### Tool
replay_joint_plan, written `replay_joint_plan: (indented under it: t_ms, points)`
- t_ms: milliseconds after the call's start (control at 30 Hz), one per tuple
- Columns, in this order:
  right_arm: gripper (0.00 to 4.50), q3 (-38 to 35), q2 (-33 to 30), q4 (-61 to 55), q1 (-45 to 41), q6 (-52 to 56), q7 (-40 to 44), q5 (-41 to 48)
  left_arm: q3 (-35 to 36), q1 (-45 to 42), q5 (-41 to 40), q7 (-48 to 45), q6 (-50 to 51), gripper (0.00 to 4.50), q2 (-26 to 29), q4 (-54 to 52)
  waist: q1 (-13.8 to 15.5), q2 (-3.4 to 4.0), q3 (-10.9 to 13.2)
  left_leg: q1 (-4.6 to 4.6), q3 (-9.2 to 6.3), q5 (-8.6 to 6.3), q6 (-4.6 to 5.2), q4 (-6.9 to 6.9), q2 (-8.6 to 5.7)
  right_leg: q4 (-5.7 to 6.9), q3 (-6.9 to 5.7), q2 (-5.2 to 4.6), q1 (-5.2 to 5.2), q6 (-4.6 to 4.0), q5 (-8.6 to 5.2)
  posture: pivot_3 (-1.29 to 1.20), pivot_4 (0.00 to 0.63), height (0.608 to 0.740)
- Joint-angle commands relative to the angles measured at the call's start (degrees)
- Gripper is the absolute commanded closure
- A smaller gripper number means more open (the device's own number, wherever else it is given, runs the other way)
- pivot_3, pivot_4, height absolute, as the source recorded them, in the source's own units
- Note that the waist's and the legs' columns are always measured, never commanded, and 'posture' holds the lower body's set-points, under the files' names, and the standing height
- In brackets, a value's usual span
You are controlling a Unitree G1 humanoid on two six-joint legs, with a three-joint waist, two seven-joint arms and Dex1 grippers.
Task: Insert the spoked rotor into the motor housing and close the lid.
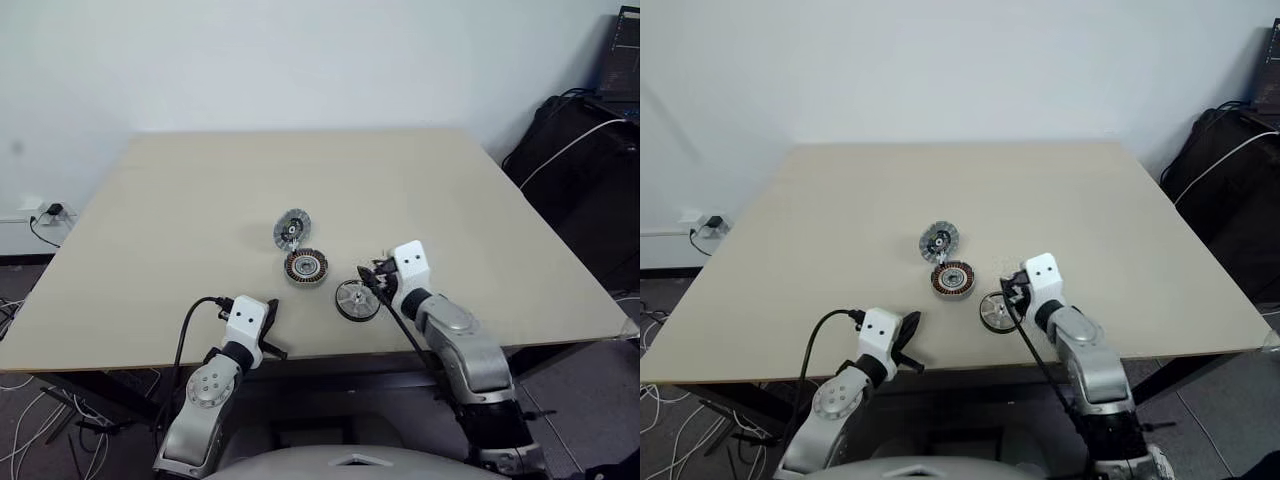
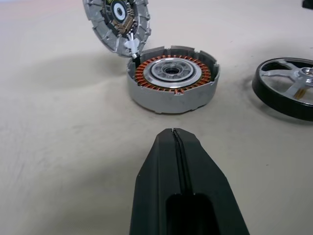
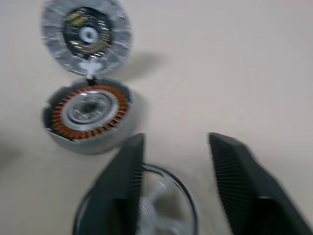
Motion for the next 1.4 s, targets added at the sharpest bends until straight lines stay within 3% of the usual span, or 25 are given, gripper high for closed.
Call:
replay_joint_plan:
  t_ms: [33,133,733,967,1400]
  points:
    - [1.01,-3.5,0.4,-3.1,0.4,1.5,-1.9,2.2,-0.4,-1.1,-0.1,-0.5,0.0,4.50,0.2,-1.1,0.1,-0.02,0.0,0.00,0.00,0.00,0.00,0.00,0.00,0.00,0.00,0.00,0.00,0.00,0.00,0.00,0.000,0.740]
    - [0.02,-5.0,0.9,-3.0,1.2,2.7,-2.8,3.5,-0.3,-1.2,-0.1,-0.6,0.1,4.50,0.3,-1.0,0.2,-0.02,0.0,-0.02,-0.01,0.00,0.00,0.00,0.00,0.00,0.00,0.00,-0.02,-0.02,-0.01,0.00,0.000,0.740]
    - [0.02,-34.4,13.9,2.2,-6.7,34.5,-15.5,33.8,-0.3,-0.3,-0.8,-0.8,1.1,4.50,0.2,-1.7,0.4,0.14,0.1,-0.08,-0.01,-0.02,0.03,-0.01,0.32,-0.01,0.00,0.01,-0.07,-0.03,-0.01,0.00,0.000,0.740]
    - [0.02,-38.9,15.3,7.1,-8.1,38.4,-18.5,38.8,-0.4,-0.3,-0.9,-0.9,1.3,4.50,0.0,-1.6,0.3,0.20,0.1,-0.09,0.00,-0.02,0.04,-0.01,0.31,-0.02,0.00,0.00,-0.08,-0.03,-0.02,0.00,0.000,0.740]
    - [0.02,-40.2,16.4,13.7,-8.0,39.1,-18.9,45.4,-0.5,-0.3,-0.8,-1.3,1.8,4.50,-0.1,-1.8,-0.3,0.21,0.1,-0.07,0.00,-0.03,0.04,-0.03,0.35,-0.02,0.00,0.02,-0.08,-0.02,-0.02,0.00,0.000,0.740]
